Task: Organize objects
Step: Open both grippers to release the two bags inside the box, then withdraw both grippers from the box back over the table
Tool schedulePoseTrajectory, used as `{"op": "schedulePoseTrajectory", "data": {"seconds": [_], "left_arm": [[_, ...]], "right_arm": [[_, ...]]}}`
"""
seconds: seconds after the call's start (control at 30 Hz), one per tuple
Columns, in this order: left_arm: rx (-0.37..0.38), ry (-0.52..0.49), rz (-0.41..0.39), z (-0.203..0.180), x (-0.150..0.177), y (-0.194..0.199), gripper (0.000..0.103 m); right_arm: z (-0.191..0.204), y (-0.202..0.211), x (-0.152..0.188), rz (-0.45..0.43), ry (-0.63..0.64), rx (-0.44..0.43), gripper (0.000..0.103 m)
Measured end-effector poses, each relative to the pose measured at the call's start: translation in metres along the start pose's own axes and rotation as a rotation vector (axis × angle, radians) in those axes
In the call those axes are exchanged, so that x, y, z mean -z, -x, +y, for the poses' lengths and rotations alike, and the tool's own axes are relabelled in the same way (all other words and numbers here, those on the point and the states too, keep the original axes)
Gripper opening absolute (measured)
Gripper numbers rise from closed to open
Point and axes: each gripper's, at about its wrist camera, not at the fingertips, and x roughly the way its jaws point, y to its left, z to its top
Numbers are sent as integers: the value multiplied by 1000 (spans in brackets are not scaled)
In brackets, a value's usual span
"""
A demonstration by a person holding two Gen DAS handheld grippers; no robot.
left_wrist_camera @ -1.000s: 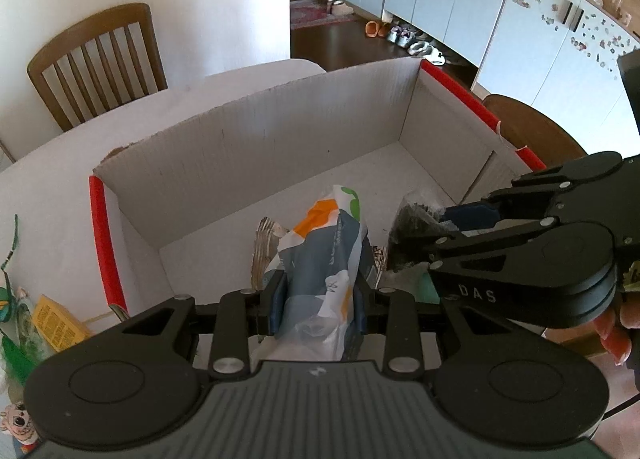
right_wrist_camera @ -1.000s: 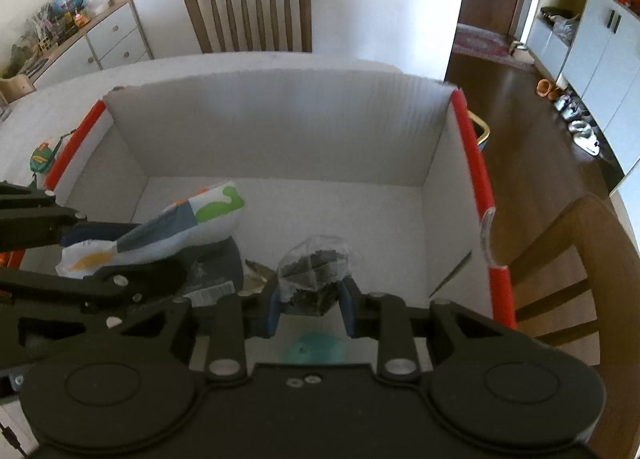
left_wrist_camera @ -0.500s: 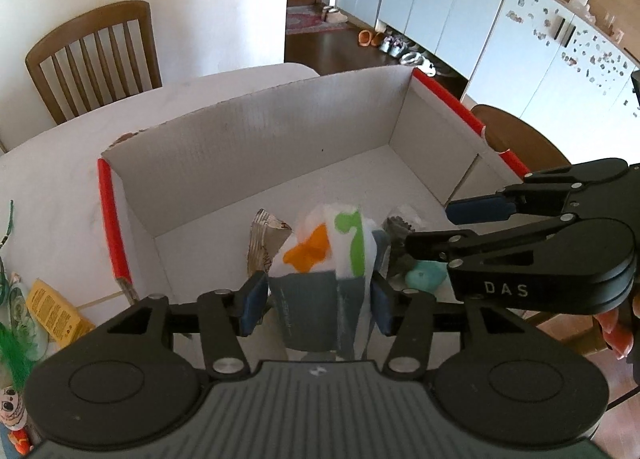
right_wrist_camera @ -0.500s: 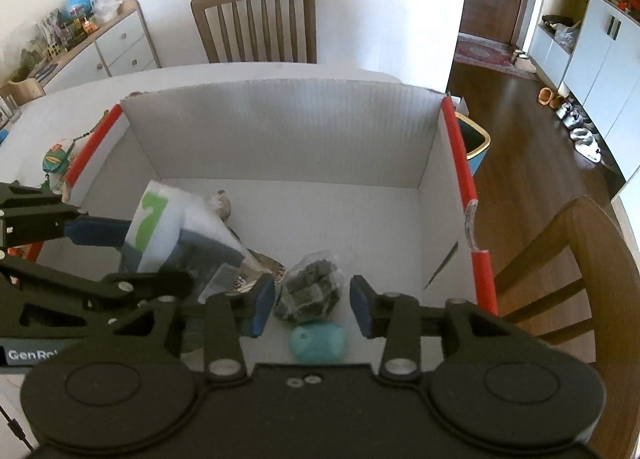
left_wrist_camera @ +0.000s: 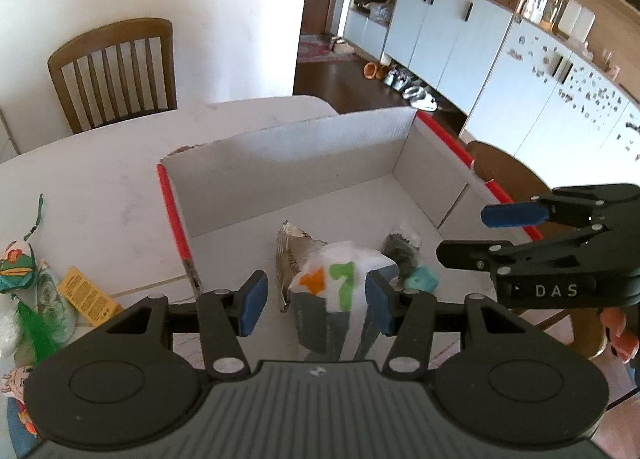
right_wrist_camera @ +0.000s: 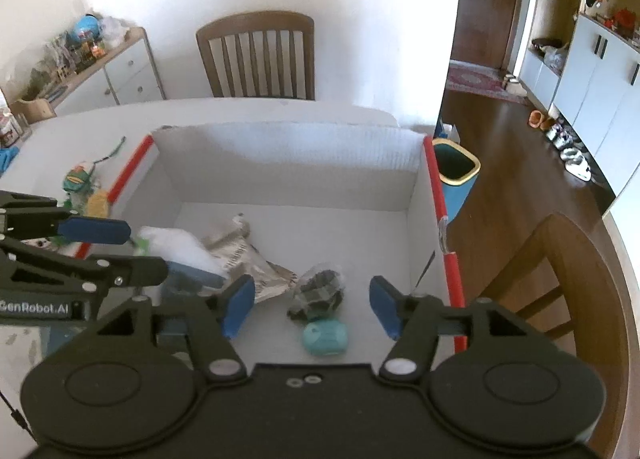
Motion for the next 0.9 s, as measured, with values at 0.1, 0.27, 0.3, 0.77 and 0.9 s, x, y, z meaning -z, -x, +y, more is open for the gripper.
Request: {"op": "schedulePoseTrajectory", "data": {"seconds": [0.1, 0.27, 0.3, 0.77, 0.9], "left_arm": [[12, 8, -19, 3, 2, 12, 53], [28, -9, -59, 7, 5, 35, 53], [31, -9, -64, 8, 6, 39, 53], [56, 24, -152, 38, 27, 99, 64], [40, 31, -176, 53, 36, 115, 69]], "right_arm": [[5, 10, 1, -16, -4, -11, 65], [15, 25, 5, -40, -15, -20, 67], [17, 28, 5, -43, -21, -24, 68], [71, 73, 13, -130, -47, -42, 78], [90, 81, 16, -152, -56, -35, 84]]}}
